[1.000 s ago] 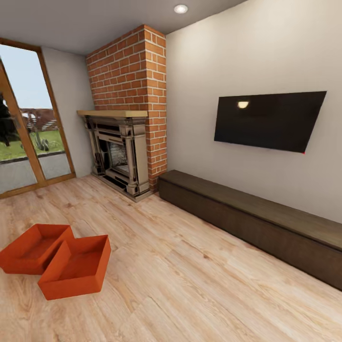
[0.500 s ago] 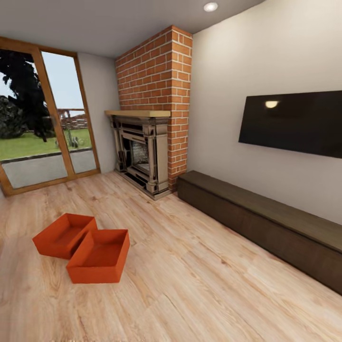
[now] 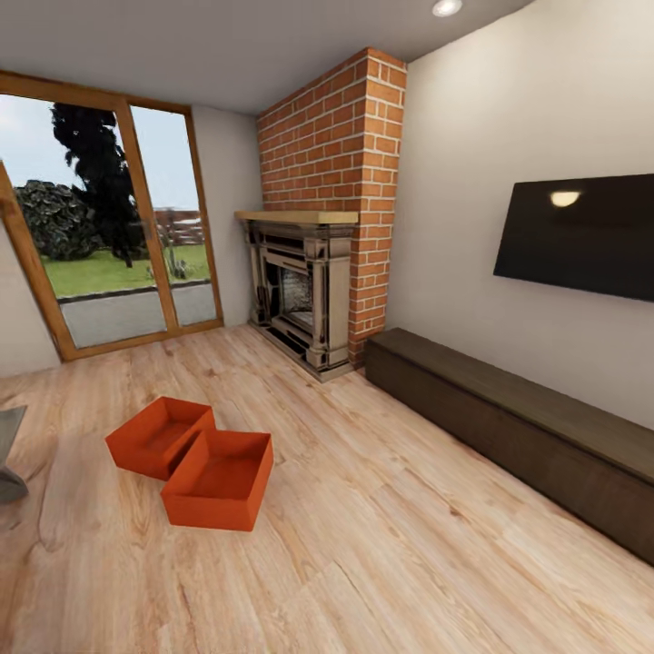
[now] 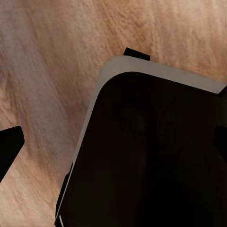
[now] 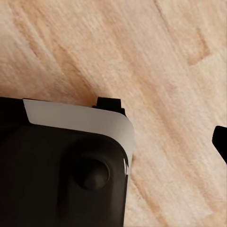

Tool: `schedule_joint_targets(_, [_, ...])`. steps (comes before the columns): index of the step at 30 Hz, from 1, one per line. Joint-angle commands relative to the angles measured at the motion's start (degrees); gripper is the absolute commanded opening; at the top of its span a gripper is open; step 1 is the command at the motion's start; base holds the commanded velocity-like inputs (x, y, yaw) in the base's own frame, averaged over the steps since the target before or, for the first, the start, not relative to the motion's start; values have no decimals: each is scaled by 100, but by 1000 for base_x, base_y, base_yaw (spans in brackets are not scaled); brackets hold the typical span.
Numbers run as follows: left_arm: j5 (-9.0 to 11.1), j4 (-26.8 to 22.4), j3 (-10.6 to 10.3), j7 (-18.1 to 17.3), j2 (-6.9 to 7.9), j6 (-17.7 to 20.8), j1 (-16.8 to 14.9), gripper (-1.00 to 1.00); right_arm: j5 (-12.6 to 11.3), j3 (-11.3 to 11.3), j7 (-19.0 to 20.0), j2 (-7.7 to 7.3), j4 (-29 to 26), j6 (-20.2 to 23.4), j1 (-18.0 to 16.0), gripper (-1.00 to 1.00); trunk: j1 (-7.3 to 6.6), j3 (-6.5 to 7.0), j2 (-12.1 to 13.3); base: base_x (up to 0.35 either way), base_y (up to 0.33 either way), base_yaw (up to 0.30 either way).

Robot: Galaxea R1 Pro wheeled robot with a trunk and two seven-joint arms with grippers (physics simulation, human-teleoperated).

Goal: Move the two storage containers from the living room to the garage. In the garage, place one container on the floor and stack the other container on top of it (either order is fine).

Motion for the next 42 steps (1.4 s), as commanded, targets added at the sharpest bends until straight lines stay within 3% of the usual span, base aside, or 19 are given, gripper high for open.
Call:
schedule_joint_targets(1, [10,-4,39,4,-4,-15,-1,100,-59,43,23,0,17,-32,-7,100,0,-5,-3,0,0,32])
schedule_joint_targets(42, [10,27,19,-5,2,103,-1,100,-31,63,32,-6,17,-31,-7,100,0,-5,-3,296,-75,1])
